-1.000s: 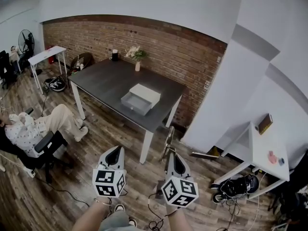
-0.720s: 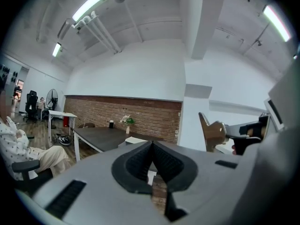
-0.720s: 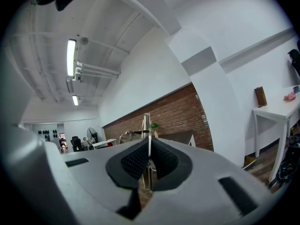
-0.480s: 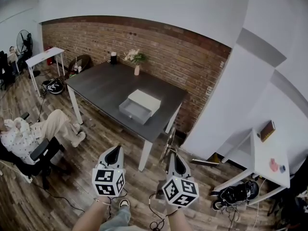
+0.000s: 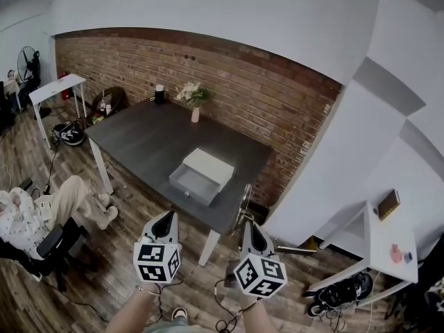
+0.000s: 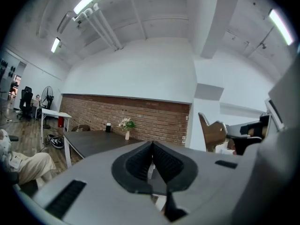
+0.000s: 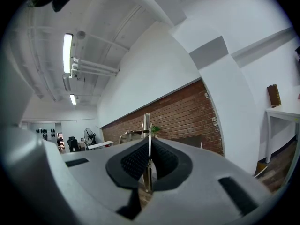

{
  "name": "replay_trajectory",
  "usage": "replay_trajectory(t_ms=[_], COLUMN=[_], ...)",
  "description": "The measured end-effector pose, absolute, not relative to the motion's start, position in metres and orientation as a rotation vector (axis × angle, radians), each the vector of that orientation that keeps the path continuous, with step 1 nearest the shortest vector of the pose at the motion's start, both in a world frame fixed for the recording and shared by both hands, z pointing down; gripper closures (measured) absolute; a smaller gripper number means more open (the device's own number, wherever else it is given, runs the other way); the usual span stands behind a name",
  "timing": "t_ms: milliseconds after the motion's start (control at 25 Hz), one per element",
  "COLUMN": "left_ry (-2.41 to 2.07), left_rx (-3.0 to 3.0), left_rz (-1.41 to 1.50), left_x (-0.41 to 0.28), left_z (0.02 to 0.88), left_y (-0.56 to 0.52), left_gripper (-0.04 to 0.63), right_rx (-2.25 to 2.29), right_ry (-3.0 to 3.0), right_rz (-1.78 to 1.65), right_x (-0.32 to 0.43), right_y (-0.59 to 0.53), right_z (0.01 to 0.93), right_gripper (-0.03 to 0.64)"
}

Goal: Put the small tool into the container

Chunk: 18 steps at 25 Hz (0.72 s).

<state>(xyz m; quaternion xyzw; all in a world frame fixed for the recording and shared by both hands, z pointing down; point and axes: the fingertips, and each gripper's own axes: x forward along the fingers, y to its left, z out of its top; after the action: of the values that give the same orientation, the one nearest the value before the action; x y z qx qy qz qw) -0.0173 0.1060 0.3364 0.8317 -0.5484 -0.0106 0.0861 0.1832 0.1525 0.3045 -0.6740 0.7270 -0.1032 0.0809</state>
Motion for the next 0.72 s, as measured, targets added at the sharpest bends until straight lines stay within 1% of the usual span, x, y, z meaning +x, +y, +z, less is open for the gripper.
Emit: replay_trajectory(t_ms=[400, 720], left_ry=[-1.59, -1.556], left_rx=[2.48, 2.461], left_rz=[-0.036, 0.01], left_x=[-0.024, -0.029], left_z=[0.344, 0.366], left_y=[0.02, -0.005], left_gripper=[0.591, 0.591], right_rx=[-2.049, -2.088], right_ry=[2.182, 2.162], right_rz=[-0.298, -0.34], right_x=[0.172, 0.172], right_y=[0.072, 0.05], right_z=[0.305, 0.32], right_gripper=[0.612, 0.612])
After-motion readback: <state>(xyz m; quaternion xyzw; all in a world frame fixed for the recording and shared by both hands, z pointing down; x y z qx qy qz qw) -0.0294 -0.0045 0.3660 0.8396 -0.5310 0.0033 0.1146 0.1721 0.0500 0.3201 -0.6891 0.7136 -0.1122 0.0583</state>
